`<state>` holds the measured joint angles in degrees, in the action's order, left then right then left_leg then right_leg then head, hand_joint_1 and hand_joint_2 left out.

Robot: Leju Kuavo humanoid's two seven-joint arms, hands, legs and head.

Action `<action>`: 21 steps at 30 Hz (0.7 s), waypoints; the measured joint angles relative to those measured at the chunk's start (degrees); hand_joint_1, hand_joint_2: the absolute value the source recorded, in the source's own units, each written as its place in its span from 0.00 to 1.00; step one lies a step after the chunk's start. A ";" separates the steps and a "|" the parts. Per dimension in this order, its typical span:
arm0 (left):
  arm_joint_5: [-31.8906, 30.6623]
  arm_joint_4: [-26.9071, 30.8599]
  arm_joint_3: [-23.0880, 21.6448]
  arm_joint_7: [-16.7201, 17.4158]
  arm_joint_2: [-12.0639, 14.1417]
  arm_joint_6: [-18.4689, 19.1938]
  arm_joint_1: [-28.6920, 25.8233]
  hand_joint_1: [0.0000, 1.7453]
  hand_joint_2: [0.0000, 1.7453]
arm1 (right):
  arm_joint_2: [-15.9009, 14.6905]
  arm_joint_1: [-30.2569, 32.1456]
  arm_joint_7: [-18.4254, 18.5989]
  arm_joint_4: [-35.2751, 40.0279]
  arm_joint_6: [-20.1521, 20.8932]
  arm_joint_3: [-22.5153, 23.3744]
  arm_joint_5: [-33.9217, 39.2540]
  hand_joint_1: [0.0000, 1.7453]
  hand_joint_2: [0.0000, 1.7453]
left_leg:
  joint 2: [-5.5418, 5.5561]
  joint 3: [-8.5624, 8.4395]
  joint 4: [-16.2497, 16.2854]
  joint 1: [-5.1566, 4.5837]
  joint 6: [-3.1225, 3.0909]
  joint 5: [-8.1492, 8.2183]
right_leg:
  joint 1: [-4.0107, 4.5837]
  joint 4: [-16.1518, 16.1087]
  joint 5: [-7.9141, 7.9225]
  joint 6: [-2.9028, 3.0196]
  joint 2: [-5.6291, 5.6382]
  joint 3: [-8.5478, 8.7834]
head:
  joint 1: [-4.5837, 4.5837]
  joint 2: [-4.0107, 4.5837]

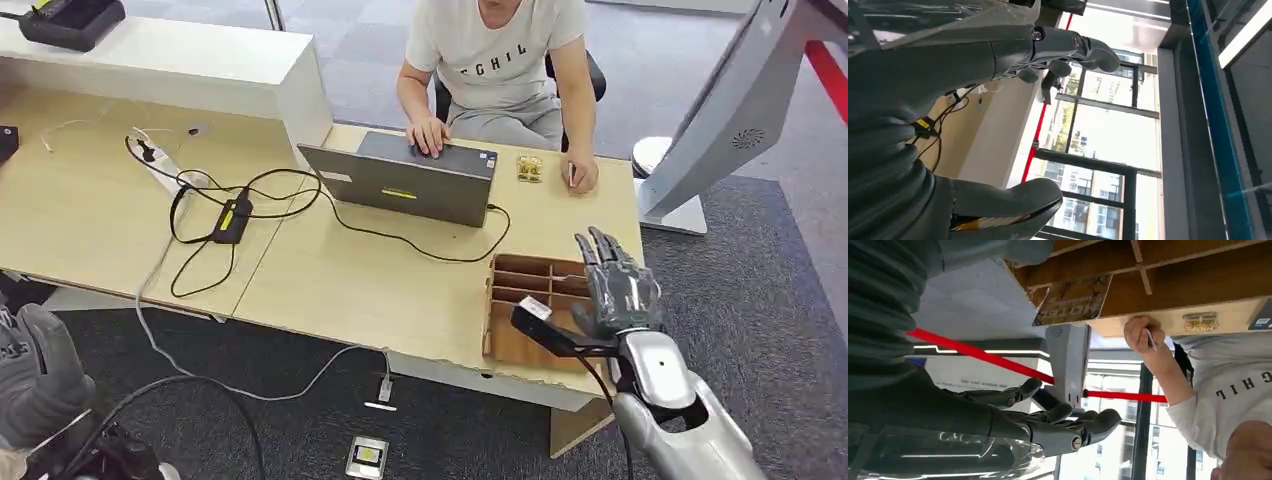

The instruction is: Pass the card to the sensor for recognition and then transmit it.

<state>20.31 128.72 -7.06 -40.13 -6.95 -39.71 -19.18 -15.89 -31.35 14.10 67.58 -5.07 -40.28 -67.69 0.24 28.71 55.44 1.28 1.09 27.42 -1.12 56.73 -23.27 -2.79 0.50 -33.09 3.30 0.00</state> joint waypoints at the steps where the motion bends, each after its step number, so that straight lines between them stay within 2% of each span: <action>1: 0.13 -0.02 0.00 0.02 0.00 0.00 0.01 0.00 1.00 | 0.00 -0.01 0.00 -0.31 0.00 0.00 0.04 0.14 1.00 | 0.00 0.00 0.00 0.00 0.00 0.00 | 0.00 0.00 0.00 0.00 0.00 0.00 | 0.02 0.00; 5: 0.33 -0.02 -0.07 0.00 0.00 -0.02 0.06 0.00 1.00 | 0.02 -0.76 0.02 -1.92 -0.07 0.00 0.55 0.19 1.00 | 0.00 0.01 0.00 0.00 0.00 0.00 | 0.00 0.00 0.00 0.00 0.00 0.00 | 0.00 0.00; 21: 1.31 -0.04 -0.09 0.00 0.00 -0.04 0.37 0.00 1.00 | 0.07 -3.01 0.28 -7.93 -0.37 0.02 1.35 0.19 1.00 | 0.00 0.01 0.00 0.00 0.00 0.00 | 0.00 0.00 0.00 0.00 0.00 0.00 | 0.02 0.00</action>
<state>21.62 128.67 -7.15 -40.13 -6.95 -39.76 -18.82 -15.82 -34.36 14.38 59.65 -5.44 -40.26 -66.34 0.24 28.71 55.44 1.28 1.09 27.42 -1.12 56.73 -23.27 -2.79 0.50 -33.09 3.32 0.00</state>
